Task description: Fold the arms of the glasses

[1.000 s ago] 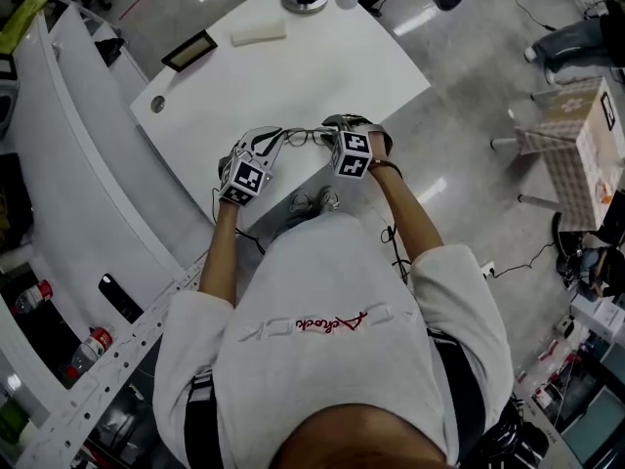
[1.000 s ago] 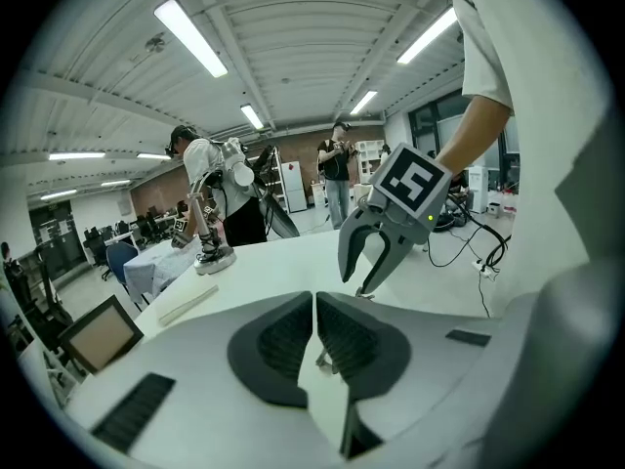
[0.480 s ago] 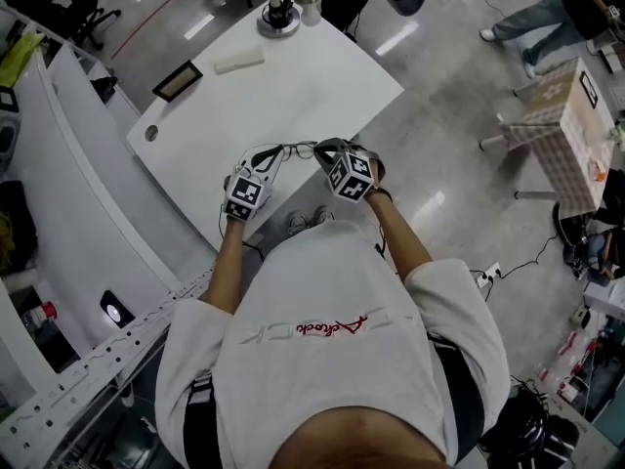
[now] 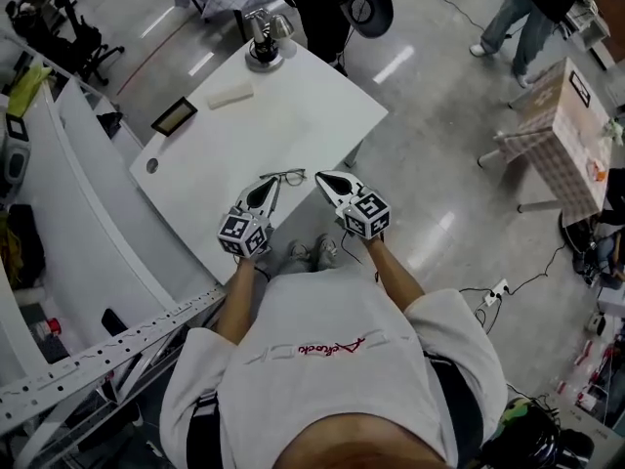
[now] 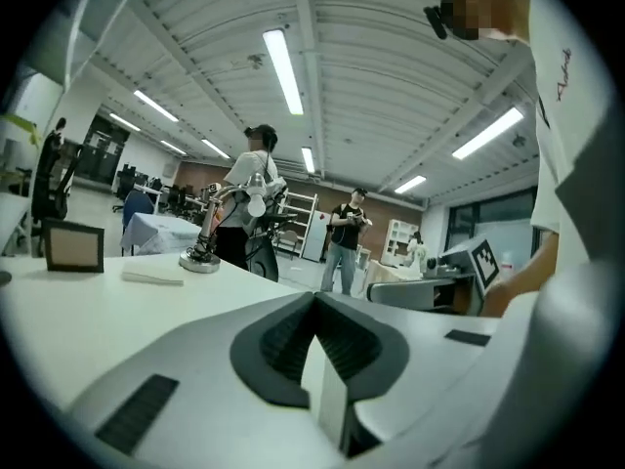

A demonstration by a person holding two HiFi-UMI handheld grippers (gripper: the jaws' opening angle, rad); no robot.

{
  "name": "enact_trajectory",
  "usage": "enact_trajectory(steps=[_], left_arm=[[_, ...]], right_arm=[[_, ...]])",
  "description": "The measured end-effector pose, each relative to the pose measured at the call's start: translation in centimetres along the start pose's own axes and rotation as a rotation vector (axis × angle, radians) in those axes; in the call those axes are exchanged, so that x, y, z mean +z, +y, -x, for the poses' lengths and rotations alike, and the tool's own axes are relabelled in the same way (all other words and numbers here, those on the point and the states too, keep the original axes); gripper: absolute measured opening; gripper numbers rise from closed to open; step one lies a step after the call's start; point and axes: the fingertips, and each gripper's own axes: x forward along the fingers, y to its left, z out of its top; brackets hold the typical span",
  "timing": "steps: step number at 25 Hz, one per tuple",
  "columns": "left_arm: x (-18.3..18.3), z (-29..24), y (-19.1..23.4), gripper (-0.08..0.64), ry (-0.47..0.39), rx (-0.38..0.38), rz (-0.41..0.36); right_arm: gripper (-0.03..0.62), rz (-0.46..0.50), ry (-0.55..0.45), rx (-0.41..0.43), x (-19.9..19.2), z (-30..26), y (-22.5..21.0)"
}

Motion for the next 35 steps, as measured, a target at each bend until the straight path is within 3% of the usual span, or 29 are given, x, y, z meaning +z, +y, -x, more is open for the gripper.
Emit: enact_trajectory(steps=[5, 8, 19, 24, 35], left_arm=[[2.1, 0.8, -1.2, 0.029, -0.116, -0.013, 0.11], [2.3, 0.7, -2.6, 0.029, -0.124, -0.034, 0.114], [1.5, 3.0, -5.9, 0.029, -0.13, -0.081, 0.077], [0.3, 6.8, -6.9, 0.029, -0.133, -0.053, 0.073], [-3.8, 14.6, -10.4, 0.029, -0.142, -0.021, 0.067]], right_arm=[[0.005, -0.182, -0.204, -0.022, 2.7, 2.5, -0.4], [0.005, -0.233, -0.284, -0.038, 4.0, 4.4, -0.5], [0.003, -0.067, -0.226, -0.069, 3.1, 7.5, 3.3], [0.003, -0.063, -0.196, -0.102, 1.0, 9.0, 6.7], [0.002, 0.051, -0.127, -0.12, -2.5, 12.8, 13.9]])
